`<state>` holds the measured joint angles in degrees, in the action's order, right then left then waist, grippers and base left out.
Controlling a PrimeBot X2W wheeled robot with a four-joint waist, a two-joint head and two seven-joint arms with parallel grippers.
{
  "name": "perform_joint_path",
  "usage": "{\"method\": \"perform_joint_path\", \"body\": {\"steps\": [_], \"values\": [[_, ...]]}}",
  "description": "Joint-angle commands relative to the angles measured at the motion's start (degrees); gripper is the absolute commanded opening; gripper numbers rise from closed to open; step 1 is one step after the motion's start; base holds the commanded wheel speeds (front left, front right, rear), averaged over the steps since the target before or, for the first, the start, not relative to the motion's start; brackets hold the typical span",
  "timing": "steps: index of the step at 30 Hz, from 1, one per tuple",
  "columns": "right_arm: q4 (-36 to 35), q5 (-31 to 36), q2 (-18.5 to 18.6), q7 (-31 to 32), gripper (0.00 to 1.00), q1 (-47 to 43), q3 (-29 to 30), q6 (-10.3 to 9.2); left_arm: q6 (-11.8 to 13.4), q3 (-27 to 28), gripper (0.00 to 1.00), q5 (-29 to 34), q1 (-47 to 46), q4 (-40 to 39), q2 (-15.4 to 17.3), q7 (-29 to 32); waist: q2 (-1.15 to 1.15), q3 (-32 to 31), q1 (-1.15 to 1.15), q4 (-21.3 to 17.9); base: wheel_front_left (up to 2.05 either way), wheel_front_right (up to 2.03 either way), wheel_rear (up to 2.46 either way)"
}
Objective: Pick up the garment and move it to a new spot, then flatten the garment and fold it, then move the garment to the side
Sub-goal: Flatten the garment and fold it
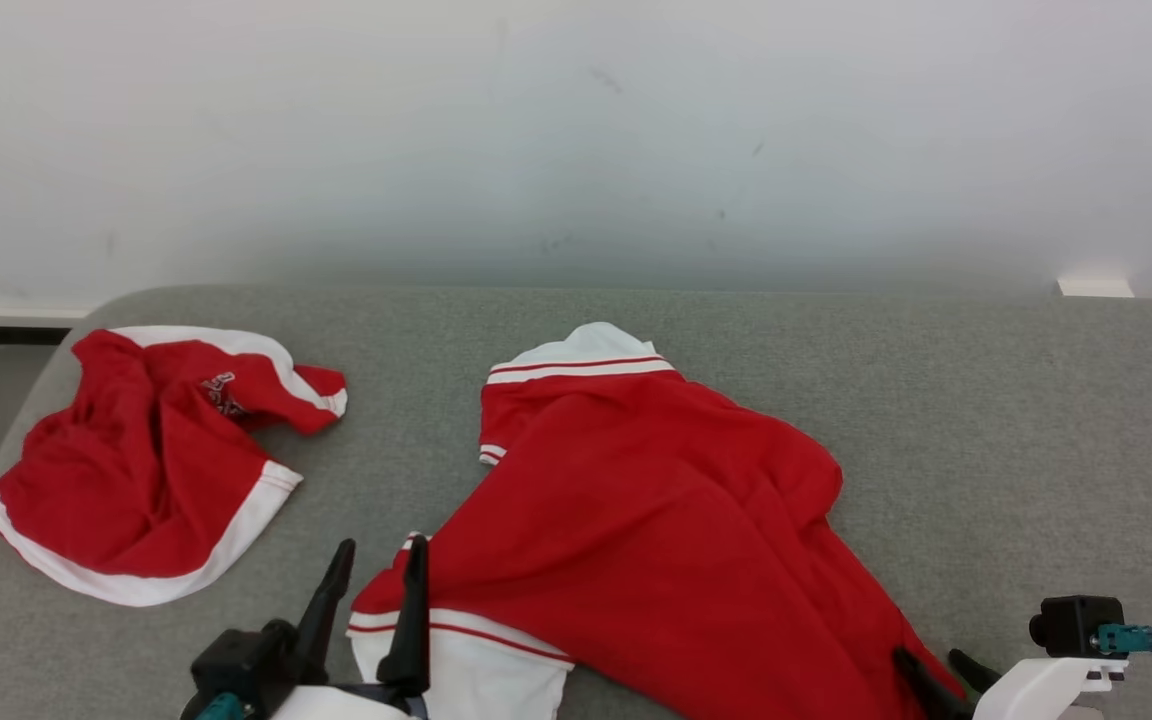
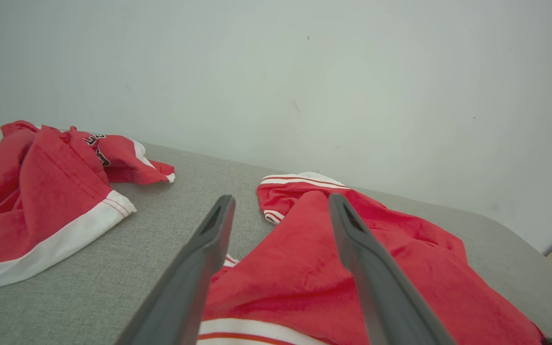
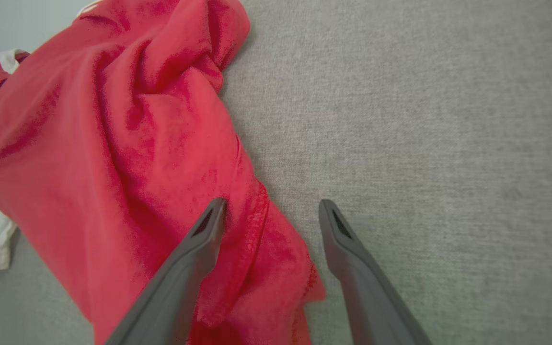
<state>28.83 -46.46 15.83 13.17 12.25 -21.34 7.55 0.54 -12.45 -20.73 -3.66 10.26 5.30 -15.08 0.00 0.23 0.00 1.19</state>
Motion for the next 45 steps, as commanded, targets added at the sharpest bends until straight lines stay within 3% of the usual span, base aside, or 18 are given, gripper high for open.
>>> {"method": "perform_joint_path", "body": {"steps": [1, 5, 6, 7, 9, 21, 32, 33, 34, 35, 40, 45], "values": [[2.0, -0.7, -0.5, 2.1, 1.00, 0.9, 0.1, -0.13, -0.4, -0.1, 1.00, 1.2, -0.9, -0.1, -0.3, -0.1, 0.00, 0.8, 0.00, 1.2, 0.00, 0.00, 0.00], [4.6, -1.0, -1.2, 5.8, 1.00, 1.2, -0.6, -0.13, -1.1, -0.4, 1.00, 1.7, -1.0, -0.5, -1.1, -0.1, 0.00, 1.7, 0.00, 2.5, 0.00, 0.00, 0.00], [4.7, -1.1, -1.3, 5.7, 0.67, 1.3, -0.4, -0.13, -1.4, -0.4, 1.00, 1.7, -0.9, -0.4, -1.3, -0.1, 0.00, 1.9, 0.00, 2.7, 0.00, 0.00, 0.00], [4.7, -1.1, -1.3, 5.7, 0.67, 1.3, -0.4, -0.13, -1.4, -0.4, 1.00, 1.7, -0.9, -0.4, -1.3, -0.1, 0.00, 1.9, 0.00, 2.7, 0.00, 0.00, 0.00], [4.3, -0.9, -0.9, 4.4, 0.00, 1.8, -0.1, -0.13, -1.7, -0.4, 1.00, 1.9, -0.9, -0.2, -1.6, -0.1, 0.00, 2.1, 0.00, 3.2, 0.00, 0.00, 0.00], [1.9, 0.4, 4.9, -2.0, 0.00, 10.3, 6.3, -0.13, -2.9, -0.3, 1.00, 2.9, -2.6, -0.8, -2.2, -0.1, 0.00, 6.7, 0.00, 5.4, 0.00, 0.00, 0.00], [11.0, 0.4, 11.8, -1.3, 0.00, 22.9, 9.1, -0.13, -3.0, -1.8, 1.00, 2.1, -7.3, -1.5, -2.3, -0.1, 0.00, 14.1, 0.00, 6.9, 0.00, 0.00, 0.00], [12.1, 0.3, 12.0, -1.1, 0.15, 23.7, 8.9, -0.13, -2.8, -1.9, 1.00, 2.1, -7.4, -1.4, -2.3, -0.1, 0.00, 14.2, 0.00, 6.9, 0.00, 0.00, 0.00], [13.0, 0.1, 12.0, -1.2, 0.94, 24.4, 8.7, -0.13, -2.8, -1.9, 1.00, 2.1, -7.6, -1.3, -2.3, -0.1, 0.00, 14.1, 0.00, 6.7, 0.00, 0.00, 0.00], [13.8, -0.1, 11.9, -1.7, 1.00, 25.0, 8.6, -0.13, -2.8, -2.0, 1.00, 2.2, -7.7, -1.1, -2.3, -0.1, 0.00, 13.7, 0.00, 6.6, 0.00, 0.00, 0.00], [14.5, -0.1, 10.2, -5.6, 1.00, 24.4, 7.1, -0.13, -2.9, -1.4, 1.00, 2.8, -6.8, -0.9, -2.3, -0.1, 0.00, 10.3, 0.00, 4.7, 0.00, 0.00, 0.00], [8.3, 1.4, 9.1, -13.1, 1.00, 21.4, 3.9, -0.13, -3.0, 1.0, 1.00, 4.0, -5.4, -1.3, -2.3, -0.1, 0.00, 6.2, 0.00, 1.3, 0.00, 0.00, 0.00]]}}
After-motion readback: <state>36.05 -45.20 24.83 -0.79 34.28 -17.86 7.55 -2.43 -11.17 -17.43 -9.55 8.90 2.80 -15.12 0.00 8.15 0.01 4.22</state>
